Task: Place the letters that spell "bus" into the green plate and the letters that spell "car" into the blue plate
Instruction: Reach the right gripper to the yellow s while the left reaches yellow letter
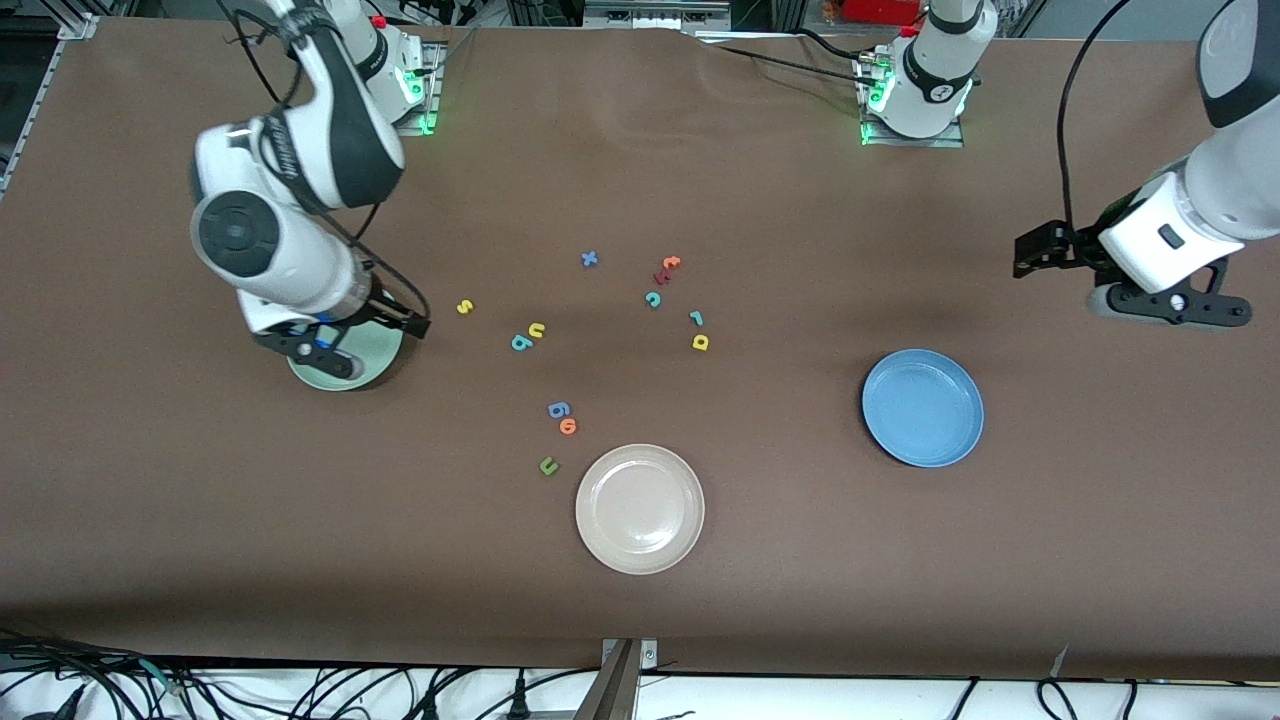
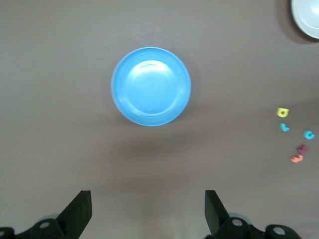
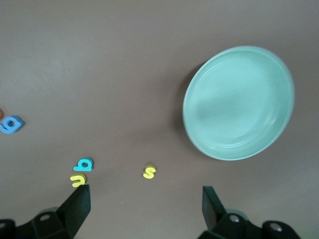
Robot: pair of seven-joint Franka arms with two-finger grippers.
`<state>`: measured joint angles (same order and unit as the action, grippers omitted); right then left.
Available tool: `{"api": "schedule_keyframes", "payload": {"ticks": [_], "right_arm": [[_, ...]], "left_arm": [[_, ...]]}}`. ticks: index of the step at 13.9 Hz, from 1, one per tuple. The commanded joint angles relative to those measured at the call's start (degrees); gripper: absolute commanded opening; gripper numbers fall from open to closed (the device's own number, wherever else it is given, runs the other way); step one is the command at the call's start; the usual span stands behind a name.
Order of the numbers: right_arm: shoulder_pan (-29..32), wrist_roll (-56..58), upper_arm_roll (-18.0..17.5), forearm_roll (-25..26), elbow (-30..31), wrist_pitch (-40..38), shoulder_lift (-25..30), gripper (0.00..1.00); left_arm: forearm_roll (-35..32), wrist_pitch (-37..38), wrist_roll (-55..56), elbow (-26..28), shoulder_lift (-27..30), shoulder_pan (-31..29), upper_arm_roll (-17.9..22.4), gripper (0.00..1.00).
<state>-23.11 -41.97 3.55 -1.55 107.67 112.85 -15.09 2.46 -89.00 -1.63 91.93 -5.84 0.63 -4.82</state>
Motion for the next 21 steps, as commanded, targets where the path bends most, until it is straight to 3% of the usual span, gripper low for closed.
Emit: {"api": "schedule_keyframes", "payload": {"ticks": [1, 3, 6, 11, 13, 16, 21], "right_arm": [[-0.09, -1.53, -1.17, -1.08, 10.77, 10.24, 2.0, 0.99], [-0.18, -1.62, -1.35, -3.18, 15.8, 15.97, 1.65, 0.99], [-0.18, -1.71, -1.88, -10.56, 17.75, 17.05, -0.28, 0.99], [-2.46, -6.72, -1.96, -11.1, 19.68, 24.68, -4.41, 0.99], [-2.9, -6.63, -1.96, -10.93, 21.69, 30.11, -5.21, 0.93], [-4.22, -6.37, -1.88, -10.93, 24.6, 36.03, -5.03, 0.93], [-4.31, -7.94, -1.61, -11.02, 27.23, 37.78, -3.54, 0.83]], "left_arm": [[1.23, -0.38, 2.14, -1.31, -2.5, 2.96, 0.07, 1.0], [1.23, -3.27, 5.83, -1.31, -4.26, 6.99, -0.01, 1.0], [1.4, -6.44, 12.61, -1.22, -7.42, 11.22, -0.19, 1.0], [2.98, -18.82, 26.05, -0.08, -17.26, 19.21, -0.19, 1.0], [3.07, -22.86, 26.77, -0.08, -21.04, 21.07, -0.19, 1.0], [5.0, -29.72, 30.44, 0.7, -25.27, 24.4, -0.19, 1.0], [5.01, -47.81, 36.52, 12.73, -24.92, 29.41, -0.19, 1.0]]}}
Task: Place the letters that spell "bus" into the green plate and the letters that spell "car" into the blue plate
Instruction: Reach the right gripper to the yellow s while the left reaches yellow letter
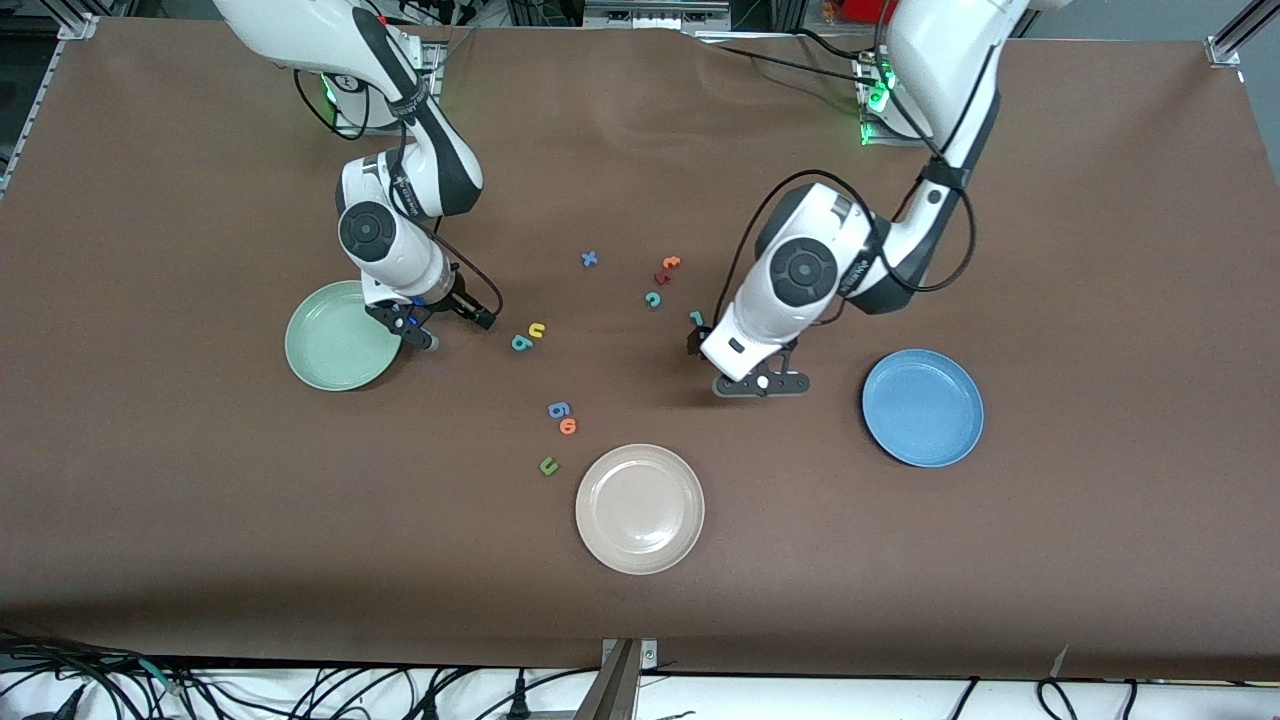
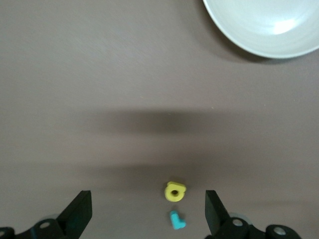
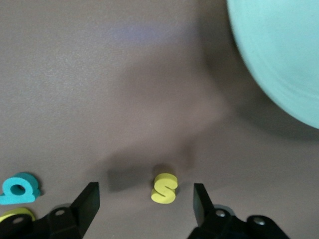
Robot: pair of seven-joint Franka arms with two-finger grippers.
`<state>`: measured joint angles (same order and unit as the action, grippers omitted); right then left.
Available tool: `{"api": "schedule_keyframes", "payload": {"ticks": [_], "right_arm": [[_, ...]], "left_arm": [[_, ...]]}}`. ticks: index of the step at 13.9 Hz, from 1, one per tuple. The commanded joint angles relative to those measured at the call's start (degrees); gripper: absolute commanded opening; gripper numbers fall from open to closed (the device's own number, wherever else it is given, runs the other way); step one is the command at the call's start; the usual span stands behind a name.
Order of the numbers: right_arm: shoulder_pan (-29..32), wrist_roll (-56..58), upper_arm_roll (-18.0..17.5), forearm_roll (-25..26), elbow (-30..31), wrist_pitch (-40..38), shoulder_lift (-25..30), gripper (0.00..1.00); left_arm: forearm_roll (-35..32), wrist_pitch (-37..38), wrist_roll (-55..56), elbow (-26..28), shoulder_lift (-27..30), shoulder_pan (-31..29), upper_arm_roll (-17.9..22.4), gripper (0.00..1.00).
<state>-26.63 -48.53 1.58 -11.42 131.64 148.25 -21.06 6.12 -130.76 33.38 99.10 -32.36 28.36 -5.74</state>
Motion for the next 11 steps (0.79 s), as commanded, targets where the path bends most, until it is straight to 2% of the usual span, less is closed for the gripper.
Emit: {"api": "schedule_keyframes", "payload": {"ticks": [1, 4, 7, 9, 11], "right_arm": [[-0.79, -2.7, 0.44, -1.15, 4.75, 4.31, 3.21, 0.83], [-0.7, -2.71, 0.44, -1.06, 5.21, 4.68, 3.31, 0.83], [-0.7, -2.8, 0.44, -1.06, 5.21, 4.86, 2.52, 0.83], [-0.7, -2.71, 0.44, -0.97, 5.12, 5.03, 1.9, 0.71], [-0.7, -2.62, 0.44, -0.88, 5.03, 5.82, 1.38, 0.65]], "left_arm": [[1.35, -9.4, 2.2, 7.58, 1.51, 2.57, 0.73, 1.0], [1.27, -16.1, 4.58, 11.72, 0.64, 3.9, 0.73, 1.0], [1.35, -16.37, 5.02, 11.91, -0.77, 4.95, 0.64, 1.0], [1.35, -16.37, 5.11, 11.3, -2.35, 5.13, 0.64, 1.0], [1.44, -16.37, 5.11, 10.77, -2.79, 5.13, 0.64, 1.0]]}}
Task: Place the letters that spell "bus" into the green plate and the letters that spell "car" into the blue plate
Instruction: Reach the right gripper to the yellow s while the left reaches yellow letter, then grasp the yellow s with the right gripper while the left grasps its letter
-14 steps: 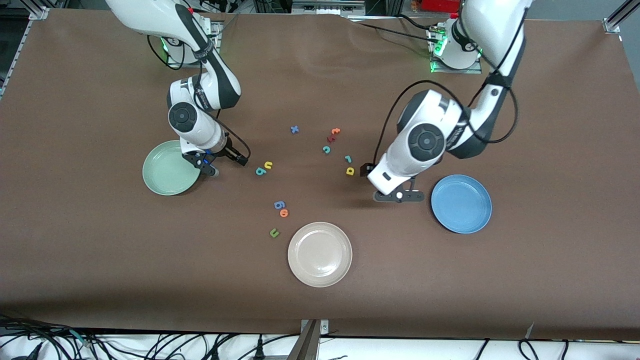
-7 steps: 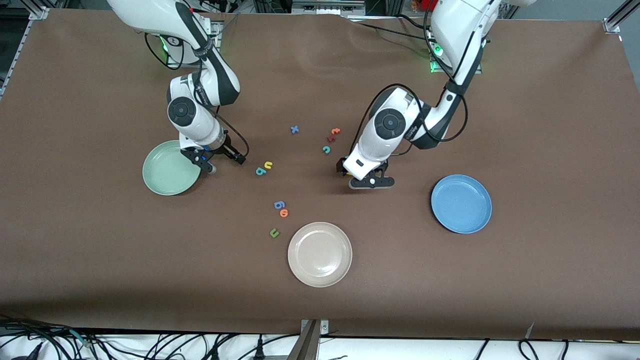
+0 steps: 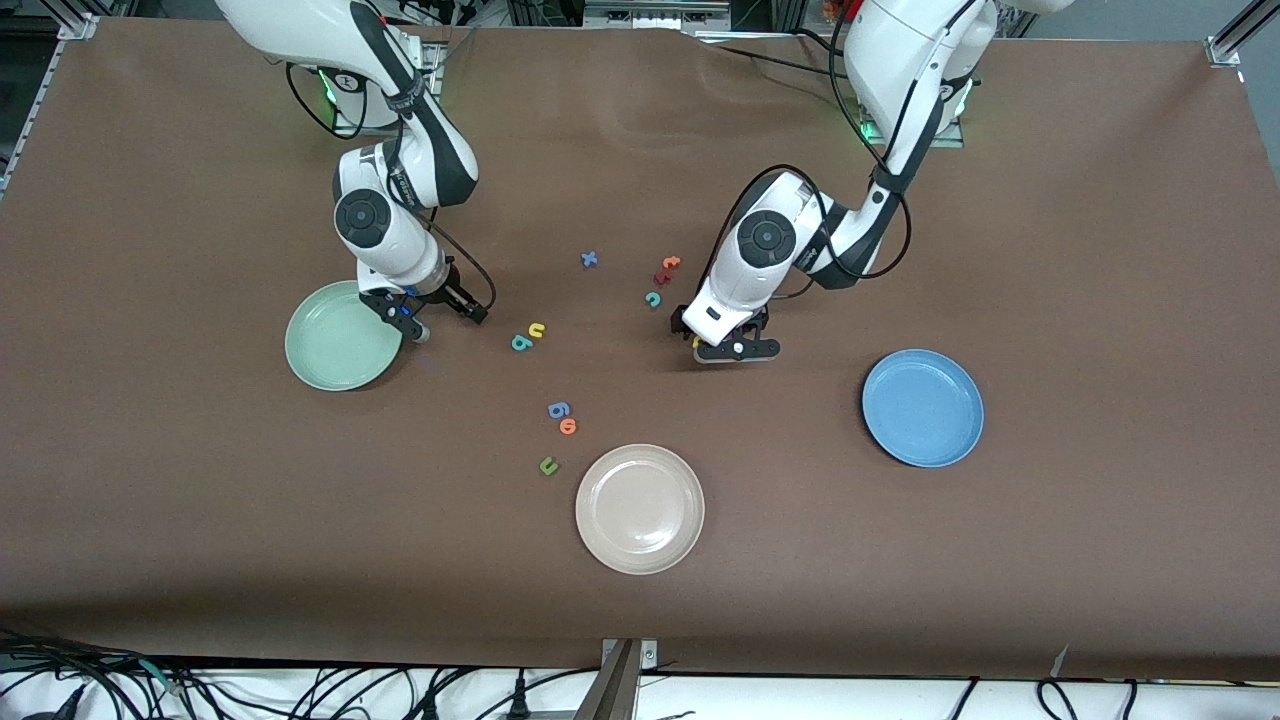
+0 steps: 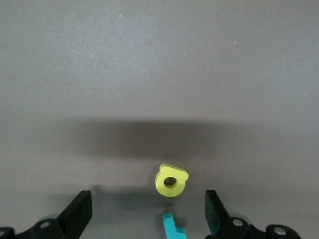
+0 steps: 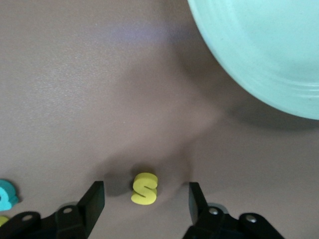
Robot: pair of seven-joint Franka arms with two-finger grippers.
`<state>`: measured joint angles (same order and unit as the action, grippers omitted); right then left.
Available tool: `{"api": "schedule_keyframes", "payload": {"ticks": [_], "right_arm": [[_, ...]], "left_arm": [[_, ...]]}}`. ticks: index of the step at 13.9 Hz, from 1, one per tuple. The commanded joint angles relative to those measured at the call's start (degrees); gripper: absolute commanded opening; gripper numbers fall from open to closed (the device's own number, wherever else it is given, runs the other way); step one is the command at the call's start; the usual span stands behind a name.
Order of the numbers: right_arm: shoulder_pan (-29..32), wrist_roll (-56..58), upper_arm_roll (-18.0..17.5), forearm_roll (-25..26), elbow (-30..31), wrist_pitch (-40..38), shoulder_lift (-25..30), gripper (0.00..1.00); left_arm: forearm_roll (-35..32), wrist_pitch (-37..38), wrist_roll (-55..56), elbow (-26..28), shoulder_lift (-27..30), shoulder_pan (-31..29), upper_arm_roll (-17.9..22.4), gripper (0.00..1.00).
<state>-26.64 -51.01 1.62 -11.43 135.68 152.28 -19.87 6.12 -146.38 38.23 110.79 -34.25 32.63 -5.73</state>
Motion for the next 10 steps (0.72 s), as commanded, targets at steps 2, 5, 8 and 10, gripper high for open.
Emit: {"api": "schedule_keyframes", "payload": {"ticks": [2, 5, 8, 10], "right_arm": [[-0.7, -0.14, 0.4, -0.87, 0.99, 1.97, 0.01, 0.57], [-0.7, 0.04, 0.4, -0.87, 0.99, 1.97, 0.01, 0.46], [-0.7, 0.21, 0.31, -0.78, 0.99, 1.88, -0.08, 0.26], [-0.7, 0.3, 0.31, -0.78, 0.99, 1.8, -0.08, 0.16]], "left_arm": [[1.43, -0.75, 0.36, -1.54, -1.6, 0.94, 0.63, 0.99], [1.43, -0.75, 2.2, -2.77, -3.01, 1.03, 0.63, 0.91], [1.43, -0.66, 2.64, -4.35, -4.33, 1.56, 0.63, 0.84], [1.43, -0.66, 3.52, -5.23, -5.21, 1.73, 0.63, 0.78]]}}
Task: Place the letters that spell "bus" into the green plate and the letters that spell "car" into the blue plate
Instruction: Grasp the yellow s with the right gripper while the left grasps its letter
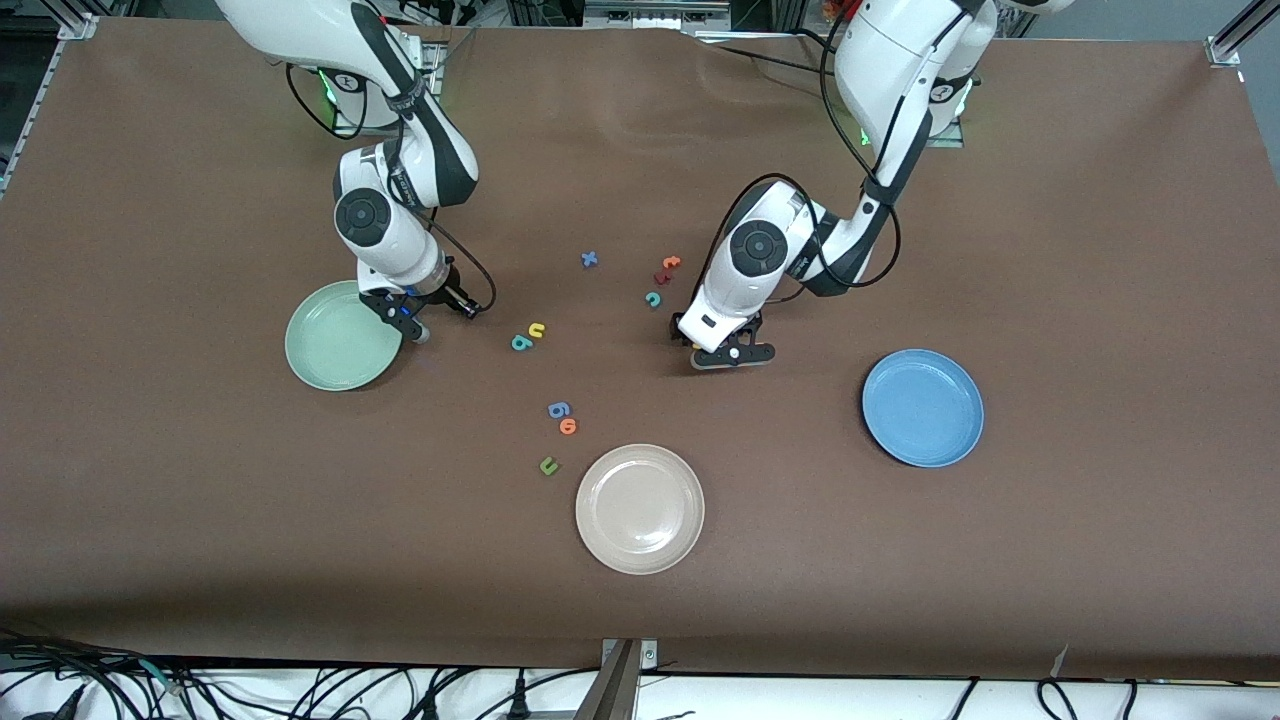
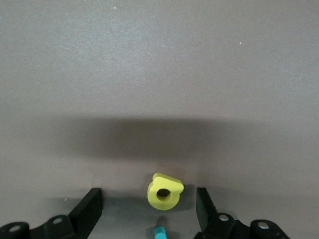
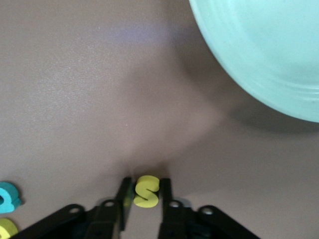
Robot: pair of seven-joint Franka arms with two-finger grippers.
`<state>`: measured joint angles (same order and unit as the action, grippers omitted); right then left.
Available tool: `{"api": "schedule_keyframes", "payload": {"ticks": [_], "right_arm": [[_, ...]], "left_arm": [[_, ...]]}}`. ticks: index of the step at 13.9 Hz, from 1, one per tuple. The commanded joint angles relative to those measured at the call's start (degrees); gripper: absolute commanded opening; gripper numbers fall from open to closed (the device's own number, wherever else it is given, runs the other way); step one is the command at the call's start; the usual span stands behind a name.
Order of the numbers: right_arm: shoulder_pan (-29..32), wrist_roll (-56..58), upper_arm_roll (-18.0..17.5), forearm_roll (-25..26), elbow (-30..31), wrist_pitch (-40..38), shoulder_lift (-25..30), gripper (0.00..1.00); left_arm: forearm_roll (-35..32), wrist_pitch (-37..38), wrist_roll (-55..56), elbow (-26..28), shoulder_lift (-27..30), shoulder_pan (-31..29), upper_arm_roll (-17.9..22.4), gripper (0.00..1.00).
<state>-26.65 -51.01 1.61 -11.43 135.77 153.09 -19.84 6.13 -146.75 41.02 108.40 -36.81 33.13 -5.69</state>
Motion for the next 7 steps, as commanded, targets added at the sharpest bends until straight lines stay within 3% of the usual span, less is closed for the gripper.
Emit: {"api": "schedule_keyframes", "payload": {"ticks": [1, 3, 7], "right_arm": [[-0.68, 0.3, 0.41, -0.78, 0.82, 0.81, -0.11, 0.15], [-0.6, 0.82, 0.68, -0.52, 0.12, -0.93, 0.41, 0.15], [-0.6, 0.74, 3.92, 2.11, -8.74, -17.43, 1.73, 0.13]], "left_arm": [[1.43, -0.29, 0.81, -3.2, -2.82, 1.59, 0.59, 0.75], [1.43, -0.29, 0.81, -3.2, -2.83, 1.94, 0.59, 0.6], [1.34, -0.29, 0.81, -3.2, -2.83, 2.2, 0.68, 0.38]]}}
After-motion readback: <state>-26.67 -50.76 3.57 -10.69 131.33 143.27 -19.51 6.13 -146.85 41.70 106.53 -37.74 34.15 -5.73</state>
